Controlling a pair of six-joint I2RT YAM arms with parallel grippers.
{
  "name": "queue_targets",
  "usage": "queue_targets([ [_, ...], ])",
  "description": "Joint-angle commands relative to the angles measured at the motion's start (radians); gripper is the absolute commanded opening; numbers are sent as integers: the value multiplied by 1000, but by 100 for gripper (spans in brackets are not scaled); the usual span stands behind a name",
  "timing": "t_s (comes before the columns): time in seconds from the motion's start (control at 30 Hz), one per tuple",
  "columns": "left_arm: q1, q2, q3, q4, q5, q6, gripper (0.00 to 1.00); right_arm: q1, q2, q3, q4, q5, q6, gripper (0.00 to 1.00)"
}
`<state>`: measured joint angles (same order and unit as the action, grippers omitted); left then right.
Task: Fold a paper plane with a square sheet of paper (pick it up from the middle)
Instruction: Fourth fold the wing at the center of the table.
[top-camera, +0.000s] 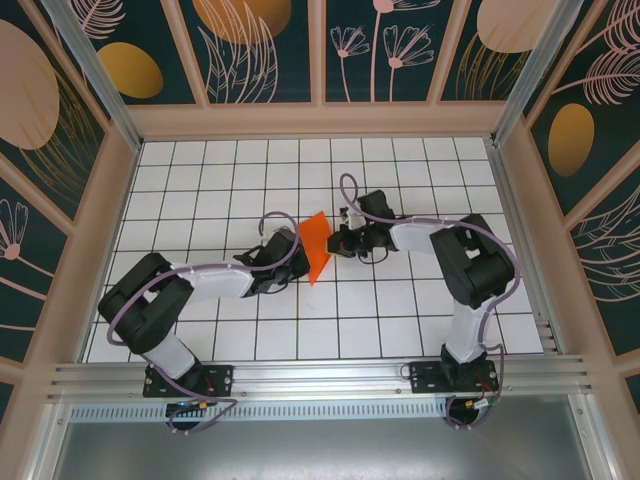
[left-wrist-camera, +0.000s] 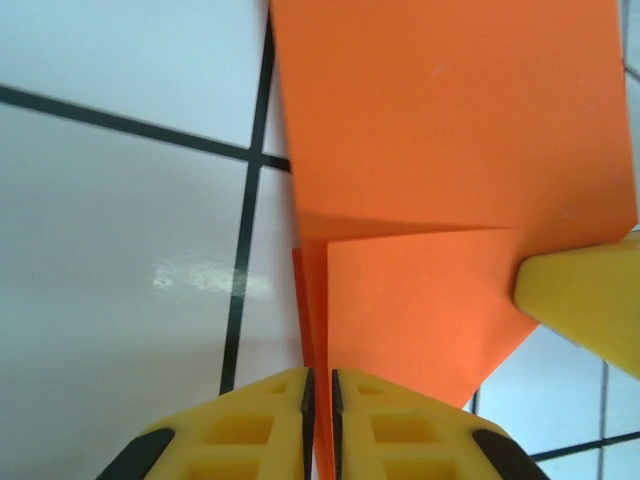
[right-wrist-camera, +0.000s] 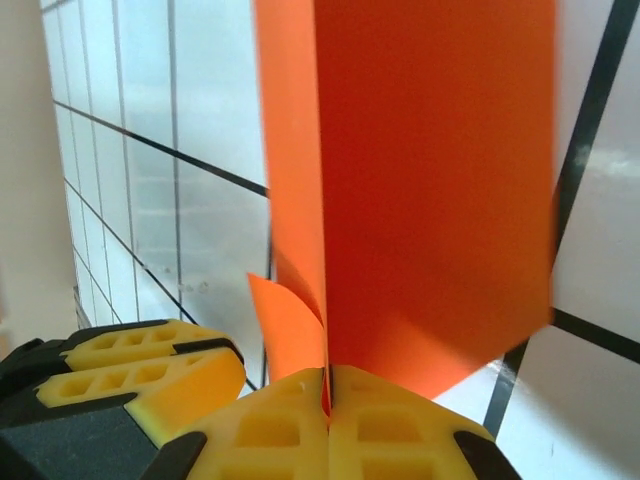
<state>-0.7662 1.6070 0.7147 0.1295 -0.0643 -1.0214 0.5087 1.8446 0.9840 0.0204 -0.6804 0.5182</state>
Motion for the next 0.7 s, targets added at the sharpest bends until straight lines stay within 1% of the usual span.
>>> queue_targets([
  [0.0, -5, -94, 28, -19, -34, 43, 18, -2, -138, -19, -3, 99, 21, 0],
  [0.1, -5, -162, 30, -28, -53, 85, 20, -1, -215, -31, -27, 149, 52, 0],
  [0.2, -5, -232, 16, -12, -85, 137, 23, 7, -264, -52, -32, 183, 121, 0],
  [0.3, -5, -295, -22, 38, -104, 194, 31, 33, -279, -64, -36, 241, 205, 0],
  [0.37, -5, -319, -55, 79, -106, 248, 35, 74, -272, -72, -21, 286, 275, 0],
  [0.4, -5, -323, -70, 102, -103, 274, 37, 87, -266, -72, -17, 314, 308, 0],
  [0.47, -6, -317, -100, 158, -81, 338, 49, 113, -244, -73, -3, 353, 372, 0],
  [0.5, -5, -306, -110, 183, -69, 368, 53, 118, -232, -70, -1, 361, 399, 0],
  [0.6, -5, -251, -130, 263, -2, 462, 58, 123, -201, -70, 8, 391, 480, 0],
  [0.67, -6, -209, -138, 310, 12, 513, 59, 125, -195, -74, 11, 410, 519, 0],
])
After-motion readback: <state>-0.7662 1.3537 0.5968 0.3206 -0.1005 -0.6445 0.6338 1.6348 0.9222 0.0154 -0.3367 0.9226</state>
